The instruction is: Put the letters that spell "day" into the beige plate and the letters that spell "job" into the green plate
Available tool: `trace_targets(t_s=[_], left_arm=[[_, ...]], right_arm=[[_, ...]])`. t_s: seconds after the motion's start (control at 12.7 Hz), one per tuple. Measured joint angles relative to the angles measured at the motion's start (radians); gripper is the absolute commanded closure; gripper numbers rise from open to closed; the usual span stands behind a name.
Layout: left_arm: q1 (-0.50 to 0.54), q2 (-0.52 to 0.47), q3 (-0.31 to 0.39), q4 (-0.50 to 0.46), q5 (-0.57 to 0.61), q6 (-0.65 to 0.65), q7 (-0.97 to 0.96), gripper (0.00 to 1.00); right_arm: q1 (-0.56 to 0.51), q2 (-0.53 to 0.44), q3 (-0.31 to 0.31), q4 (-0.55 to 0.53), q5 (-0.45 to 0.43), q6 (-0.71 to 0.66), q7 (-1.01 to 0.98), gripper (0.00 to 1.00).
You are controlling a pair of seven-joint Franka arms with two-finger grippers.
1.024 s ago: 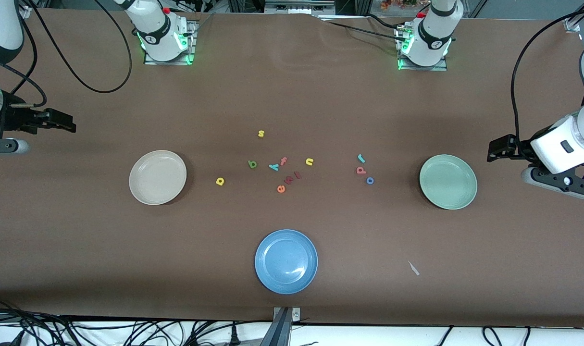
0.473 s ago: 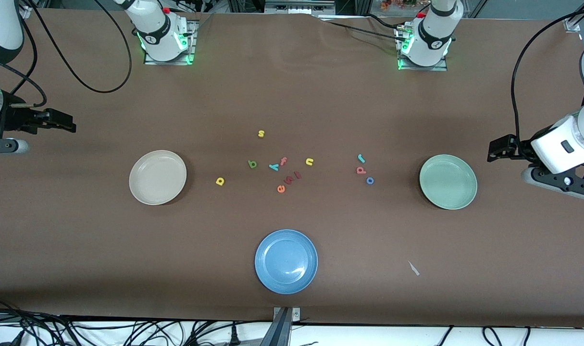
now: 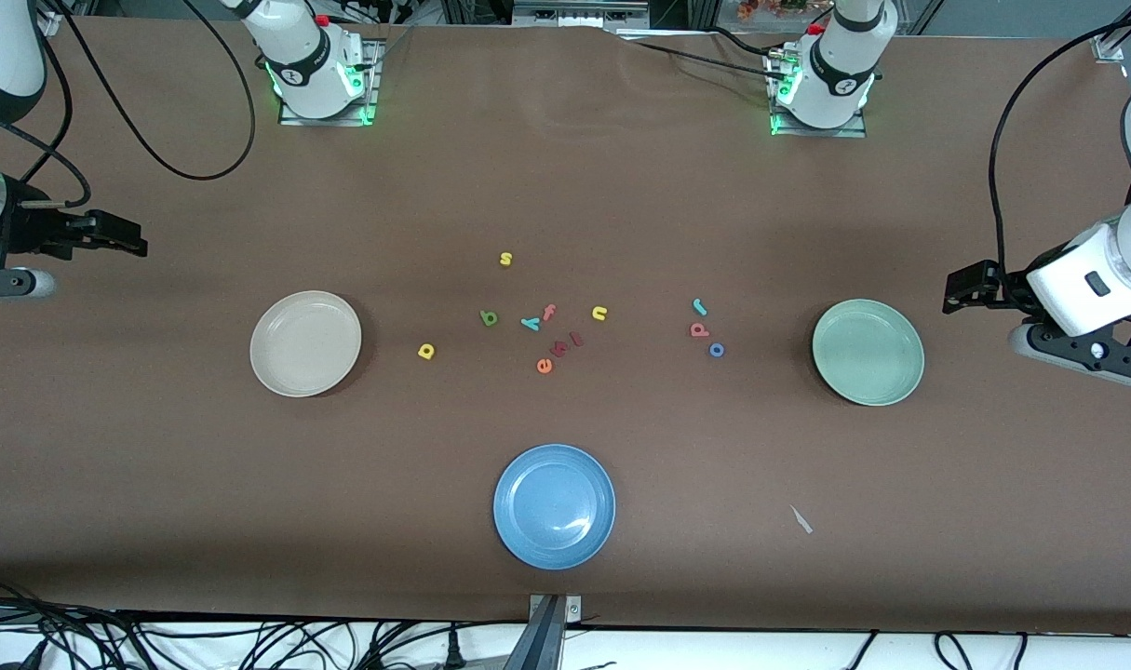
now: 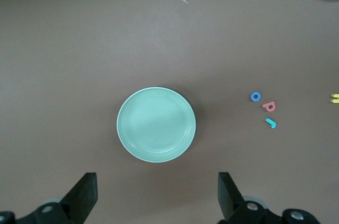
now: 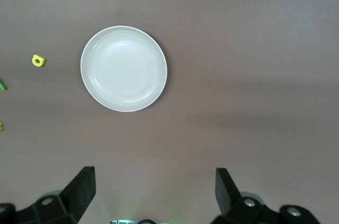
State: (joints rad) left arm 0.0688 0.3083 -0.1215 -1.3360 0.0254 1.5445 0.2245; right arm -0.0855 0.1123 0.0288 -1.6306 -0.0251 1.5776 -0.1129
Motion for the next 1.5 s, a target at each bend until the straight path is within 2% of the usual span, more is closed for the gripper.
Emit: trace_targets(t_s=[1.18, 1.5], left_arm=[[-0.002, 0.009, 0.000, -0.007, -0.003, 0.000, 0.000, 0.00], [-0.002, 0.011, 0.000, -0.008, -0.104, -0.020, -0.040, 0.00]], right_arm=[[0.000, 0.000, 0.000, 0.000, 0.000, 0.000, -0.001, 0.00], [0.001, 0.001, 0.001, 0.000, 0.000, 0.000, -0.001, 0.00]])
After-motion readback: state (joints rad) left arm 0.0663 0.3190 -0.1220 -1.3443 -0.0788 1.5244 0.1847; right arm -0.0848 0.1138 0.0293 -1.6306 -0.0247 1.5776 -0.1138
